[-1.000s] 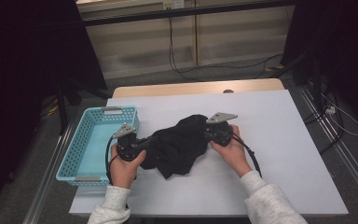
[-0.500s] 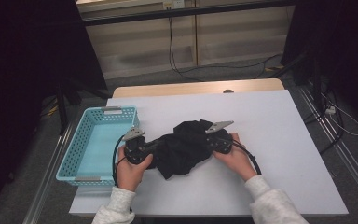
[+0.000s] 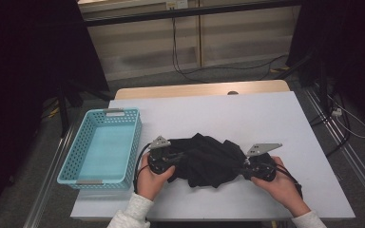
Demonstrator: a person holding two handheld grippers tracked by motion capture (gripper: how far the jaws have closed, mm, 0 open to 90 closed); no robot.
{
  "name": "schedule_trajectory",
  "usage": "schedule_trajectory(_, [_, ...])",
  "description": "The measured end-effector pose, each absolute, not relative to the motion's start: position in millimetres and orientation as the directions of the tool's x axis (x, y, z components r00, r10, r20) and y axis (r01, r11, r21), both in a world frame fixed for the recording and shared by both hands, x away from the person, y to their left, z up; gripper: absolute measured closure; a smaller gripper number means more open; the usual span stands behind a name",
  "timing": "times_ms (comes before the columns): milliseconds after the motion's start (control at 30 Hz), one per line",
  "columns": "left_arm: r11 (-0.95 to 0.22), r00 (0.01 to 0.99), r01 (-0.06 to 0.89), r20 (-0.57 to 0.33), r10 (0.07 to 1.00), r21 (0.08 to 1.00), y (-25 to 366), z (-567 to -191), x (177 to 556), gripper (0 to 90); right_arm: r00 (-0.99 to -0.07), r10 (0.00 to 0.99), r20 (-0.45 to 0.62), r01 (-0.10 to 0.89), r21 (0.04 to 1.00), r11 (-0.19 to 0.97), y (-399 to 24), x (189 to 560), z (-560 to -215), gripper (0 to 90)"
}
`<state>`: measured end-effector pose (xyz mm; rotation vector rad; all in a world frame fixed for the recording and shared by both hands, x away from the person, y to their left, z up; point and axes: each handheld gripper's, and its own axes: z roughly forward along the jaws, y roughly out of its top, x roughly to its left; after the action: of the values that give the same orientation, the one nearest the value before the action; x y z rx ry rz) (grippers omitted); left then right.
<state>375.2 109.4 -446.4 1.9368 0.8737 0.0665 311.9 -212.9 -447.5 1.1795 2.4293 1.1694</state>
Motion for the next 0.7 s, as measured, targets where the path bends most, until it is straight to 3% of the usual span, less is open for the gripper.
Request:
schedule_trajectory(67, [-0.258, 0.735, 0.551, -0.316, 0.6, 0.793, 110, -447, 376, 87.9, -0.649, 0.744, 0.161, 0.567, 0.754, 0.331, -214, 313, -445, 74.8])
schedule_trajectory(300, [-0.252, 0.729, 0.556, -0.319, 0.605, 0.792, 113, -446, 379, 87.9, -0.579, 0.782, 0.23, 0.545, 0.823, 0.161, -207, 335, -435, 86.2])
schedule_trajectory(400, [-0.244, 0.723, 0.561, -0.325, 0.609, 0.791, 116, -446, 380, 88.0, -0.559, 0.785, 0.268, 0.545, 0.832, 0.104, -207, 345, -432, 86.5])
schedule_trajectory(633, [-0.227, 0.695, 0.582, -0.333, 0.637, 0.781, 125, -446, 385, 88.1, -0.454, 0.829, 0.327, 0.608, 0.794, 0.02, -205, 390, -434, 85.4])
schedule_trajectory(700, [-0.222, 0.686, 0.582, -0.326, 0.651, 0.782, 127, -447, 385, 88.1, -0.419, 0.856, 0.302, 0.621, 0.783, 0.028, -205, 400, -438, 82.7])
